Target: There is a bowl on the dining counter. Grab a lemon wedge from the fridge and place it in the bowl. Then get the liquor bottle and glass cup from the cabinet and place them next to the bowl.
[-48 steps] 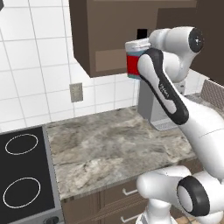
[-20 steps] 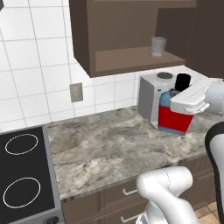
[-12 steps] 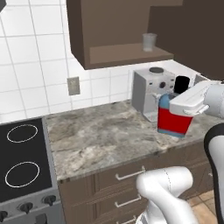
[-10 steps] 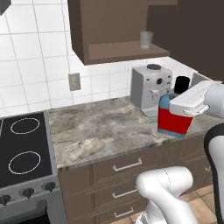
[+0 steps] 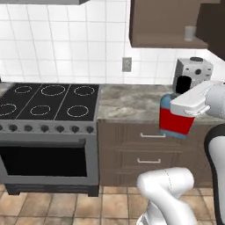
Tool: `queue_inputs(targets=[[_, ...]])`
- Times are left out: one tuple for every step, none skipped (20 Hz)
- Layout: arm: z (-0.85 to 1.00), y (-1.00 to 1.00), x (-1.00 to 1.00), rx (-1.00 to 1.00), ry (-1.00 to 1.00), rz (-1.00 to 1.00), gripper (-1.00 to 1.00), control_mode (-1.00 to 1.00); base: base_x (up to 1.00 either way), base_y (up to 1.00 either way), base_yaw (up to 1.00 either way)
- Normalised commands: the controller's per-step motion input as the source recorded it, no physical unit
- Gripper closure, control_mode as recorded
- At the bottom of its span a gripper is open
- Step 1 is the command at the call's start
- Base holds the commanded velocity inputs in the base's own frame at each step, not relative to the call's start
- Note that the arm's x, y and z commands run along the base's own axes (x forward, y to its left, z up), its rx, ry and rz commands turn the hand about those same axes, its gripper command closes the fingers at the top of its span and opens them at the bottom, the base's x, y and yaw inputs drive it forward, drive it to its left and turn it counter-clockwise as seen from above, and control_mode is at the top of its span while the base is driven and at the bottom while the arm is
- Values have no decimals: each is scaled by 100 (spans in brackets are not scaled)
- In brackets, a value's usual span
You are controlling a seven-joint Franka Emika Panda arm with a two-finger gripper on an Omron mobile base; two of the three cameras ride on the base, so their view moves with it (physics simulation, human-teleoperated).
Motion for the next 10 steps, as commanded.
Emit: queue_inputs(targets=[[0,0,0,0,0,0,100,100,-61,11,77],[0,0,0,0,0,0,100,100,-58,11,79],[0,0,0,0,0,0,100,100,-55,15,79],[0,0,0,0,0,0,100,100,-54,12,80],[0,0,0,0,0,0,100,100,-51,14,80],[0,0,0,0,0,0,100,100,-49,16,79],[0,0,0,0,0,0,100,100,-39,23,78],[0,0,0,0,0,0,100,100,-38,21,78],[0,0,0,0,0,0,100,100,-27,24,78],[0,0,0,0,0,0,100,100,-26,24,77]])
